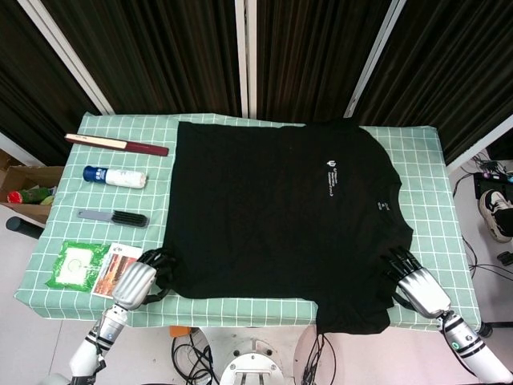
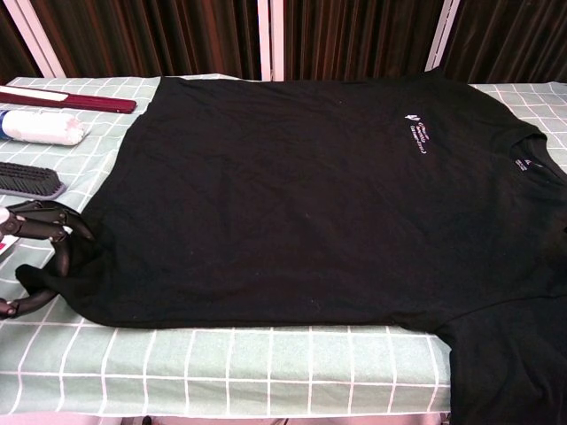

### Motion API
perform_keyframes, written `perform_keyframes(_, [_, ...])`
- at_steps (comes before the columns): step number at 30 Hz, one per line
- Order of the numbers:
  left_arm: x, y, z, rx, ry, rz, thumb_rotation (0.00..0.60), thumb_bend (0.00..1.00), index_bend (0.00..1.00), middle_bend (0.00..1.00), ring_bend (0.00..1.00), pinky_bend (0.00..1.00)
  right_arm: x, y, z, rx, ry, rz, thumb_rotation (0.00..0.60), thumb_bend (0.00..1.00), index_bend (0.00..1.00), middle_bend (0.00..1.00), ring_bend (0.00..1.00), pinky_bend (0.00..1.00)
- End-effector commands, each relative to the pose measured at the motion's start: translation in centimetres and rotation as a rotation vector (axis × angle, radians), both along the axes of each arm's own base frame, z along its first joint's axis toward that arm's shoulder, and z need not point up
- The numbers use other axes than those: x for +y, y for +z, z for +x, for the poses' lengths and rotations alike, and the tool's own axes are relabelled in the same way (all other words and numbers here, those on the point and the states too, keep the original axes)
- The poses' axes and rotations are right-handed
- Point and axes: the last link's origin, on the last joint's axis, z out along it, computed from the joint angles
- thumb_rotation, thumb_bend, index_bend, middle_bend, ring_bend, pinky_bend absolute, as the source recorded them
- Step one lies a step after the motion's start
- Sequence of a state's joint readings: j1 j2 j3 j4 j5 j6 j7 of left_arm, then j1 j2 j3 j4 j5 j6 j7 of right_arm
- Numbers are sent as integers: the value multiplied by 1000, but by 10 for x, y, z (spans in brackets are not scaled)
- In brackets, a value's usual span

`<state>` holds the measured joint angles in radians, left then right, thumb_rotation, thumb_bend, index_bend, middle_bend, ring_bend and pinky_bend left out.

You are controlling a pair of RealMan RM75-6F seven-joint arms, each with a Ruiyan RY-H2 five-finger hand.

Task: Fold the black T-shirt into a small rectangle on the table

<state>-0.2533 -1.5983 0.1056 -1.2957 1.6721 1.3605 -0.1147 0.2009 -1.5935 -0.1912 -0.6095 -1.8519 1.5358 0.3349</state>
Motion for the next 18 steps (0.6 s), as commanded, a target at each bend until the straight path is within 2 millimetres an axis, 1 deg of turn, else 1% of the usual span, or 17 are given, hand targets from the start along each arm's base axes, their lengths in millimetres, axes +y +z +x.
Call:
perform_keyframes(1, [0, 3, -1, -12, 10, 10, 600, 453, 614, 282, 162, 212, 0, -4, 2, 6, 21, 15, 600, 314, 450, 180, 0, 7])
perform_keyframes(3, [0, 5, -2, -29, 19, 18, 600, 454, 614, 281, 162, 212, 1, -3, 2, 3, 31, 12, 600, 435, 557, 211, 4, 8])
perform_keyframes(5, [0, 7, -2, -64, 32, 26, 600, 456, 614, 282, 162, 212, 3, -1, 3, -11, 36, 2, 600, 508, 627, 224, 12, 13])
perform_keyframes(8, [0, 11, -2, -106, 46, 28, 600, 459, 617, 284, 162, 212, 7, 6, 4, -35, 45, -23, 600, 601, 684, 226, 23, 22])
perform_keyframes(11, [0, 15, -3, -127, 52, 28, 600, 462, 624, 292, 162, 212, 11, 16, 5, -59, 52, -61, 600, 640, 698, 226, 29, 28])
perform_keyframes(14, [-1, 22, -1, -160, 55, 40, 600, 462, 629, 296, 162, 212, 15, 29, 11, -113, 63, -106, 600, 651, 708, 226, 29, 31])
perform_keyframes(18, [-4, 39, 2, -209, 58, 71, 600, 468, 628, 301, 162, 212, 20, 52, 21, -190, 93, -180, 600, 653, 712, 230, 29, 35])
